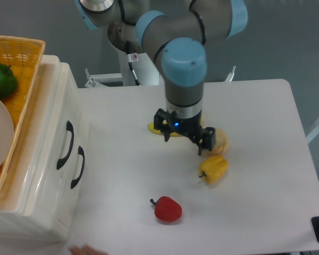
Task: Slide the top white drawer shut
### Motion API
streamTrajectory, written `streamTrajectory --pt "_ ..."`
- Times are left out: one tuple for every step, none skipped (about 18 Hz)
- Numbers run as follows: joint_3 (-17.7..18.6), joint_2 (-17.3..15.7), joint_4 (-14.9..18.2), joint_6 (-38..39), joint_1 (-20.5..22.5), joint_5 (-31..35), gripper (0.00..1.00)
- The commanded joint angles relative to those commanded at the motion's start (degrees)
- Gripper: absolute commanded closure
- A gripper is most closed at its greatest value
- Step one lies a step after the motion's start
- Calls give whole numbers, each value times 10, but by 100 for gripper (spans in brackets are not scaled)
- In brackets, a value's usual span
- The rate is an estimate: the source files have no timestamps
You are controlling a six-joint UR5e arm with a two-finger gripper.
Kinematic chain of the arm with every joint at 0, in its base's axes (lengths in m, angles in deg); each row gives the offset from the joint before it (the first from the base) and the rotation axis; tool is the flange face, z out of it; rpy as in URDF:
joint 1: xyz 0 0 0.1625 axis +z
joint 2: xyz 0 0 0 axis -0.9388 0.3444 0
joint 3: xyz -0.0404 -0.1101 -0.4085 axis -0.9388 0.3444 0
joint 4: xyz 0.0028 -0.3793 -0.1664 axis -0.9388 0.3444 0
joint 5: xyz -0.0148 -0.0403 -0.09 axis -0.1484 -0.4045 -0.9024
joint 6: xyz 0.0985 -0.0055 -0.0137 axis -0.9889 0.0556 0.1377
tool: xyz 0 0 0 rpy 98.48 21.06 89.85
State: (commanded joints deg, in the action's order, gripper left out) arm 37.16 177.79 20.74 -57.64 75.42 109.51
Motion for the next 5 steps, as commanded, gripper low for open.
streamTrajectory --pt "2 -3 1 -15 9 -1 0" --pt "2 -5 3 -27 15 -1 0" --pt "2 -7 4 -39 21 -1 0" --pt "2 -11 4 -48 29 -1 0" --pt "2 -12 4 -57 37 -1 0"
